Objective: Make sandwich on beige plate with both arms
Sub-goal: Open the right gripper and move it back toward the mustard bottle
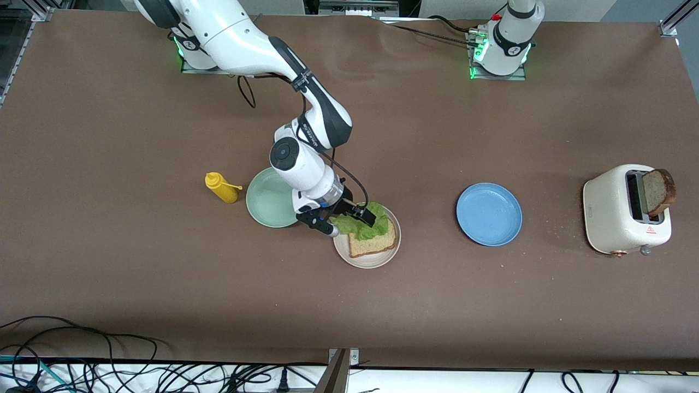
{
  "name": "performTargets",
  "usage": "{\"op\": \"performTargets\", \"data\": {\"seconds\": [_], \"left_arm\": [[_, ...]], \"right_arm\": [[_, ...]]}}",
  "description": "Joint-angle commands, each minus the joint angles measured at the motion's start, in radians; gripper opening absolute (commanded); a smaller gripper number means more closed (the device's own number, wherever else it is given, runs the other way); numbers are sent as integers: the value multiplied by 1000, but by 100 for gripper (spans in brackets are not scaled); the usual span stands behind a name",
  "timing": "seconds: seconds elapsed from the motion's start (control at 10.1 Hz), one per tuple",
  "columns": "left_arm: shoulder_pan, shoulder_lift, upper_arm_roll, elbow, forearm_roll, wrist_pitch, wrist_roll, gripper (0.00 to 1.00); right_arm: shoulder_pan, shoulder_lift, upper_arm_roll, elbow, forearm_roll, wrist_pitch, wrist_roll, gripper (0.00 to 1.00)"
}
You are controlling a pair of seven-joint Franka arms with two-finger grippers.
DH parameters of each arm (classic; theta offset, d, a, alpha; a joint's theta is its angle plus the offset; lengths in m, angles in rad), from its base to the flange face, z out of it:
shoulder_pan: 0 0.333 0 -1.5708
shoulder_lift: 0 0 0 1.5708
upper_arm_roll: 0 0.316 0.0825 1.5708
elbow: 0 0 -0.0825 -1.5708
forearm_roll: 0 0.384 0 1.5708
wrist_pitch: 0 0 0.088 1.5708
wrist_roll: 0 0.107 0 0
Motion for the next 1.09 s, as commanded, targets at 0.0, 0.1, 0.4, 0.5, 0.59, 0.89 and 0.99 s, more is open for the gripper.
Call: {"op": "performTargets", "data": {"seconds": [0.0,0.1,0.4,0.5,0.59,0.89,0.99], "left_arm": [[-1,-8,4,-1,-24,-12,17,100],[-1,-8,4,-1,-24,-12,17,100],[-1,-8,0,-4,-24,-12,17,100],[-1,-9,0,-4,-24,-13,17,100],[-1,-9,0,-4,-24,-13,17,100],[-6,-8,0,-6,-24,-15,17,100],[-6,-8,0,-6,-24,-15,17,100]], "right_arm": [[-4,-85,-12,-29,-79,-165,-8,100],[-4,-113,-37,-29,-89,-249,-9,100],[-4,-216,-146,-29,-167,-617,-262,100],[-4,-243,-201,-31,-169,-732,-398,100],[-7,-253,-280,-32,-163,-858,-513,100],[-10,-282,-489,-70,-155,-1053,-912,100],[-9,-312,-532,-122,-157,-1058,-1022,100]]}}
